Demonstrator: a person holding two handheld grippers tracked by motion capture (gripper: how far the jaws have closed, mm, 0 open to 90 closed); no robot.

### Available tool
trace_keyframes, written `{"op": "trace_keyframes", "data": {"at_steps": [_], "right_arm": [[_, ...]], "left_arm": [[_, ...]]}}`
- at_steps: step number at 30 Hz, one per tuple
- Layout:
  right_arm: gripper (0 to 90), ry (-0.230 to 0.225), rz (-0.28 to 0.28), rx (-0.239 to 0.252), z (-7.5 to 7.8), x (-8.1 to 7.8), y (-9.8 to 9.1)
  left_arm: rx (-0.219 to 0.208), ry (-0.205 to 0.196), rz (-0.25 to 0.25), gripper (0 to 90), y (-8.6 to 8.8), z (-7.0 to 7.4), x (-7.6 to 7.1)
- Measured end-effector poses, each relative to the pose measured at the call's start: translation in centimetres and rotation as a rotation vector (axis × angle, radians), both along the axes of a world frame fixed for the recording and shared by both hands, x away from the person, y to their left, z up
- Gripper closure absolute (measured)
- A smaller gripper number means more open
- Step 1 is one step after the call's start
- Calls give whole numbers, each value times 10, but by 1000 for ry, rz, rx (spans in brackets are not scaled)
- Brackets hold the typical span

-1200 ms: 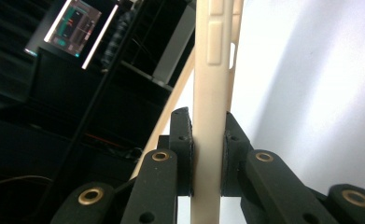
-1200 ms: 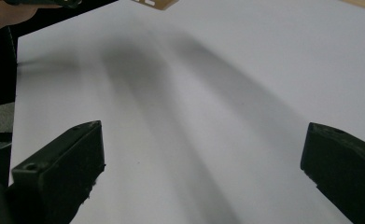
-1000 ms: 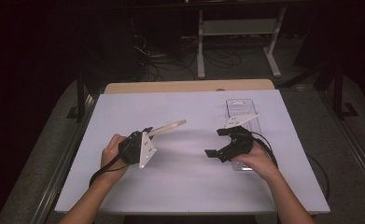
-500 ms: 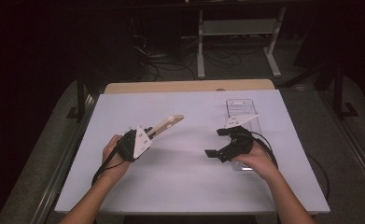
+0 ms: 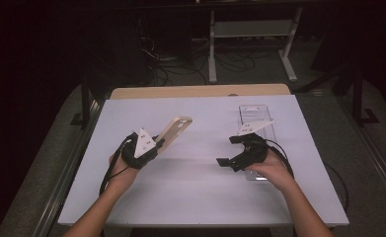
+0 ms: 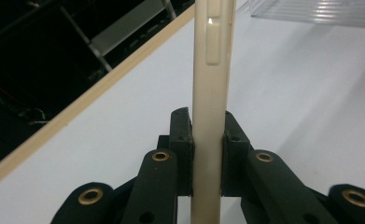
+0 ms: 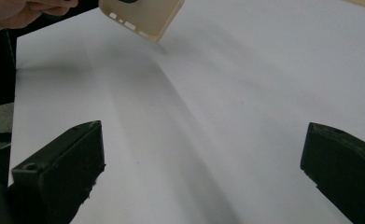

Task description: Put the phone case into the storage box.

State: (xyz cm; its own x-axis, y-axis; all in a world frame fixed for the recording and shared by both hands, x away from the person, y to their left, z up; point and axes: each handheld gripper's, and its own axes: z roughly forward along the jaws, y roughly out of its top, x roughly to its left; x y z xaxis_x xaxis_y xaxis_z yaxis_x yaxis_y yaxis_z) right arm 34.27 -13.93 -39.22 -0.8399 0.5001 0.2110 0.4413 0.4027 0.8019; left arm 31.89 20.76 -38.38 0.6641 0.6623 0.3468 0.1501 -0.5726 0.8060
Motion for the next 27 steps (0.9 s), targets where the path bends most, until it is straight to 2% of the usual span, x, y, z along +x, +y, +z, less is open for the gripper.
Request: {"op": "trace_keyframes", "data": {"at_steps": [1, 3, 5, 7, 8, 9, 13, 14, 18, 19, 22, 24, 25, 27], "right_arm": [[0, 0, -1, -1, 0, 0, 0], [0, -3, -2, -1, 0, 0, 0], [0, -8, -9, 2, 0, 0, 0], [0, -10, -29, 8, 2, 1, 0], [0, -9, -35, 15, 2, 1, 0], [0, -5, -39, 19, 2, 1, -1], [0, -4, -55, 23, 4, 2, -1], [0, -7, -56, 20, 6, 3, -1], [0, -9, -62, 47, 12, 2, -1], [0, -9, -56, 45, 13, 2, -1], [0, 19, -38, 17, 16, 2, 2], [0, 28, -37, 31, 16, 2, 3], [0, 36, -37, 28, 17, 2, 4], [0, 46, -28, 13, 18, 3, 5]], "left_arm": [[7, 6, -2, 789, 1, 1, 1], [-17, 27, 3, 789, 2, 1, 1], [-72, 53, 17, 789, 0, 0, 1], [-71, 60, 14, 789, 2, 1, 3], [-89, 71, 20, 789, 2, 0, 3], [-80, 83, 20, 789, 3, 1, 3], [-90, 104, 27, 789, 6, 1, 6], [-103, 103, 31, 789, 5, 0, 6], [-90, 102, 34, 789, 5, 1, 6], [-107, 101, 37, 789, 4, 0, 5], [-122, 99, 43, 789, 3, 0, 5], [-109, 101, 40, 789, 3, 0, 5], [-86, 104, 36, 788, 4, 1, 5], [-89, 106, 38, 788, 4, 0, 5]]}}
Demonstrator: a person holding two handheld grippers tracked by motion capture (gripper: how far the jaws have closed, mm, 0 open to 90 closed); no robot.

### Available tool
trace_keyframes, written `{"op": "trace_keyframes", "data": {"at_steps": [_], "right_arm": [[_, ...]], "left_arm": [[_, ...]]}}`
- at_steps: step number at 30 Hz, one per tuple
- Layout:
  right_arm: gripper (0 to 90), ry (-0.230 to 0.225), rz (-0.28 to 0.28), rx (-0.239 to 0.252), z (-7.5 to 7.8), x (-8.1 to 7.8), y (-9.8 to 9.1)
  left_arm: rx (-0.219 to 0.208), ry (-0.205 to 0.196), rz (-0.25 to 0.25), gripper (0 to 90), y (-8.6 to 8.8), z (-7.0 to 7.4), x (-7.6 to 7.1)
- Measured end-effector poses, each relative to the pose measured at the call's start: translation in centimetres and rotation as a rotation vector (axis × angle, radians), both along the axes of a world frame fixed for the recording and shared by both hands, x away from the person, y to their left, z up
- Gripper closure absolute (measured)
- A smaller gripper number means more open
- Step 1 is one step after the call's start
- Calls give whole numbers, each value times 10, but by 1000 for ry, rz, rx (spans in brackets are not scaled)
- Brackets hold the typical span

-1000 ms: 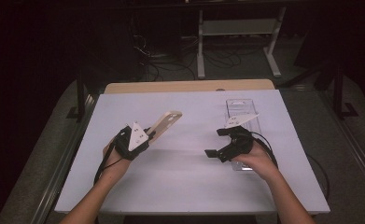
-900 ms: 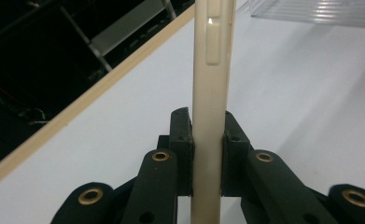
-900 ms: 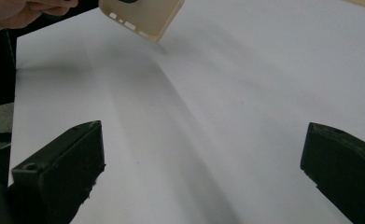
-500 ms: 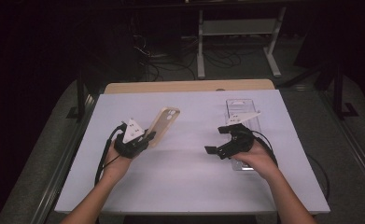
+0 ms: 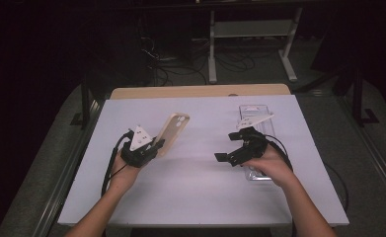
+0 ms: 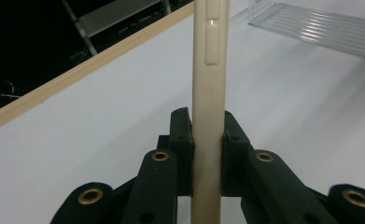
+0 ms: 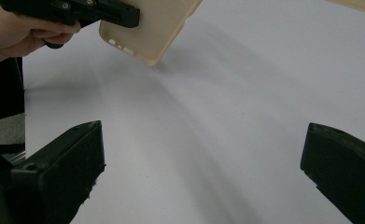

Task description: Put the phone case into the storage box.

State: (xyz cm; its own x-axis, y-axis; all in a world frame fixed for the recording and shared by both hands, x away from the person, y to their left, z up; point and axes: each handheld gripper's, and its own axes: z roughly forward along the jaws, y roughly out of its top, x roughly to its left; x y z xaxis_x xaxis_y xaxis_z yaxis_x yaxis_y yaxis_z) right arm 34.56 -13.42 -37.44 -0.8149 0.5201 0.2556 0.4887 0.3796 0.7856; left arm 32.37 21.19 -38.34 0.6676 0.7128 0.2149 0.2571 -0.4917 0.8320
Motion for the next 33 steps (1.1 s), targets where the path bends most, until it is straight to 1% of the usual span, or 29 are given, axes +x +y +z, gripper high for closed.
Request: {"op": "trace_keyframes", "data": {"at_steps": [1, 2, 3, 5, 7, 8, 9, 10, 12, 13, 16, 17, 18, 19, 20, 21, 22, 23, 24, 26, 27, 29, 31, 33], "right_arm": [[0, 0, 10, 0, 0, 0, 1], [0, -3, 14, -1, 1, 0, 1], [0, -6, 12, 0, 2, 0, 2], [0, -6, -15, -9, 3, 1, 3], [0, -8, -2, -1, 5, 1, 4], [0, -11, -6, -5, 5, 1, 5], [0, -5, -5, -10, 6, 1, 6], [0, -6, -1, -17, 6, 2, 7], [0, -7, -12, -30, 5, 4, 10], [0, -1, -7, -27, 5, 5, 12], [0, -2, -10, -23, 6, 8, 17], [0, -1, -7, -20, 7, 9, 19], [0, -1, -5, -19, 7, 11, 21], [0, 4, -2, -16, 8, 12, 24], [0, 9, 2, -17, 8, 13, 26], [0, 3, 3, -17, 9, 15, 27], [0, 10, 1, -18, 9, 16, 29], [0, 10, 5, -15, 9, 18, 30], [0, 13, 1, -13, 8, 19, 32], [0, 25, -3, -12, 8, 21, 34], [0, 17, -3, -14, 7, 22, 35], [0, 27, -16, -6, 7, 24, 37], [0, 22, -15, 6, 6, 26, 38], [0, 20, -9, 10, 5, 28, 40]], "left_arm": [[-1, 0, 2, 789, 0, 0, 0], [-24, -2, 7, 788, -1, -1, 0], [-22, -1, 6, 788, -1, -1, 0], [-22, -4, 8, 788, -1, -1, 0], [-26, -2, 12, 788, -1, -1, -1], [-23, -1, 13, 788, -1, -1, -1], [-35, 0, 17, 788, -2, -1, -1], [-35, 0, 19, 788, -2, -2, -1], [-38, 5, 25, 788, -2, -1, -2], [-54, 8, 33, 788, -3, -2, -2], [-68, 18, 36, 788, -6, -1, -4], [-66, 17, 36, 788, -7, -1, -5], [-80, 20, 41, 788, -8, -1, -5], [-80, 22, 46, 789, -9, 1, -6], [-82, 15, 50, 788, -10, 1, -7], [-79, 16, 53, 788, -11, 2, -8], [-84, 15, 56, 788, -13, 2, -9], [-99, 17, 58, 788, -14, 1, -9], [-94, 23, 55, 788, -14, 2, -9], [-89, 21, 58, 788, -17, 1, -10], [-94, 20, 63, 788, -18, 1, -10], [-95, 20, 66, 788, -19, 0, -9], [-101, 30, 83, 788, -21, -1, -9], [-105, 29, 94, 788, -23, -2, -9]]}}
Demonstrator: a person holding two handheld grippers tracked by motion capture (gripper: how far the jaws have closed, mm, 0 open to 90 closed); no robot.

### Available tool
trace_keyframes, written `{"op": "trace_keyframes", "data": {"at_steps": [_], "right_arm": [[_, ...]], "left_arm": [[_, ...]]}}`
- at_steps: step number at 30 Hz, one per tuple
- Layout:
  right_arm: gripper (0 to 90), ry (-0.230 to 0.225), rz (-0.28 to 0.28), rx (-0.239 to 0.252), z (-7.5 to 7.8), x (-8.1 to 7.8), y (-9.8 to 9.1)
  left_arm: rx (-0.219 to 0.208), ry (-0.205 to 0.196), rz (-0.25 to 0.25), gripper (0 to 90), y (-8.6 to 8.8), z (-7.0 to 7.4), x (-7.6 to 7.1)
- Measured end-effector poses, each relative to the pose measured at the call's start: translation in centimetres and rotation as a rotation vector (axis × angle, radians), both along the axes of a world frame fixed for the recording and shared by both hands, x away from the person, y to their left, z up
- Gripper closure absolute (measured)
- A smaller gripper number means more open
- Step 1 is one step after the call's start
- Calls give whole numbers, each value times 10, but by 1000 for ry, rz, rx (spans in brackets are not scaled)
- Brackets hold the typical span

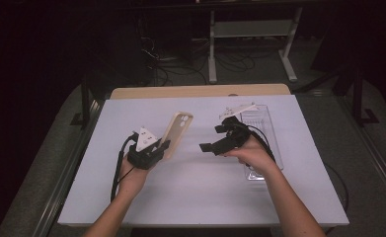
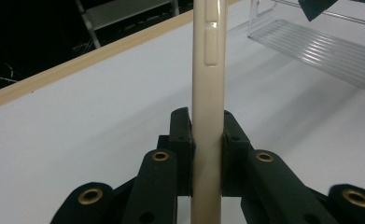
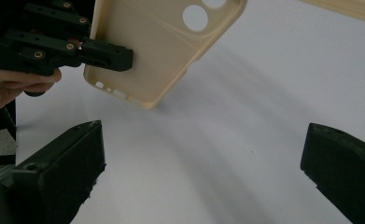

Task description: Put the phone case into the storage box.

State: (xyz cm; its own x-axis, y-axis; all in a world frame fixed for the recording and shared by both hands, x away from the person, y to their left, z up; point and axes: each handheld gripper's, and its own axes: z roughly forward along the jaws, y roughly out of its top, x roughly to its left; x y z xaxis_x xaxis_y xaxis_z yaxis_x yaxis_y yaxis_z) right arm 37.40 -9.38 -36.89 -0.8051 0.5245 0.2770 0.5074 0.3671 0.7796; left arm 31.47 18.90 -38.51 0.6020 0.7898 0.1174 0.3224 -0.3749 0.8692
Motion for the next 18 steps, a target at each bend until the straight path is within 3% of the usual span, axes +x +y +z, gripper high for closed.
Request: {"op": "trace_keyframes", "data": {"at_steps": [6, 9, 15, 18], "right_arm": [[0, 18, -5, 7, -4, 5, 9], [0, 31, -11, 40, -7, 7, 13], [0, 58, -20, 69, -13, 8, 19], [0, 47, -23, 85, -15, 9, 20]], "left_arm": [[11, -1, 4, 788, 0, -1, 2], [-8, 8, 10, 788, -3, -3, 1], [10, -10, 13, 788, -5, -3, 0], [3, -7, 19, 788, -5, -3, -1]]}}
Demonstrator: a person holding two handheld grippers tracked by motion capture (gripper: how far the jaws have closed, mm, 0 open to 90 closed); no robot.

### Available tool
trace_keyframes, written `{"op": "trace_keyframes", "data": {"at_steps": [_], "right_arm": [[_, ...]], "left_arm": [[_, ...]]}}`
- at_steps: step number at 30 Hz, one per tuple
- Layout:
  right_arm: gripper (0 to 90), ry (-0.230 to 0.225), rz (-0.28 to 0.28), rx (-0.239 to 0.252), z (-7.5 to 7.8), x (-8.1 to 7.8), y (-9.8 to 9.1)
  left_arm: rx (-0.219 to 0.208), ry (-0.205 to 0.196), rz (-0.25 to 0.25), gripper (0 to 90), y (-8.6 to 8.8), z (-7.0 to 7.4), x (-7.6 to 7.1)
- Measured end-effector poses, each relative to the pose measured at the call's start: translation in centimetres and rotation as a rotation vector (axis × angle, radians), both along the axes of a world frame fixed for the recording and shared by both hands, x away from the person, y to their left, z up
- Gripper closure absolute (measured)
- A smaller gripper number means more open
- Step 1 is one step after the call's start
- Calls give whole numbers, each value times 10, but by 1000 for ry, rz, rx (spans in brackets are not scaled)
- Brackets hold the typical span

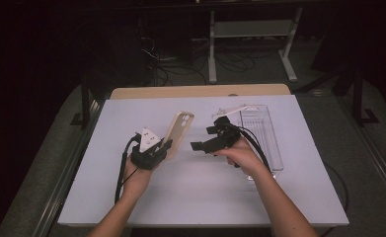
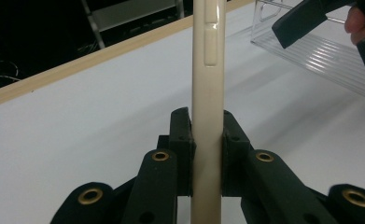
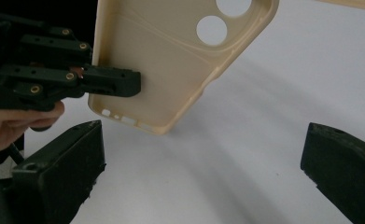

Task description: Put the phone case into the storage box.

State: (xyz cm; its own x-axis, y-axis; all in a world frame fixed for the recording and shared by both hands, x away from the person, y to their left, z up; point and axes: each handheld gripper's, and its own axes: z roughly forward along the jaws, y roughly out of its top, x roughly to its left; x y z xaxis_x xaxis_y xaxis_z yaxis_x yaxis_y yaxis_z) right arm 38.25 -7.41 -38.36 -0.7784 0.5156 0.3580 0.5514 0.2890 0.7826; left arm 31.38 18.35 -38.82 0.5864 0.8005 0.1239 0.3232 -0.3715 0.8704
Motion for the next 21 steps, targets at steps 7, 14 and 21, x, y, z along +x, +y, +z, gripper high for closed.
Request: {"op": "trace_keyframes", "data": {"at_steps": [7, 14, 21], "right_arm": [[0, 8, -36, 50, -2, 0, 0], [0, 12, -37, 91, -4, -1, 5], [0, 36, -61, 144, -6, -1, 8]], "left_arm": [[-20, 1, 13, 788, -1, -1, 0], [-29, -3, 16, 788, -3, -1, -1], [-43, -9, 14, 788, -8, -1, -4]]}}
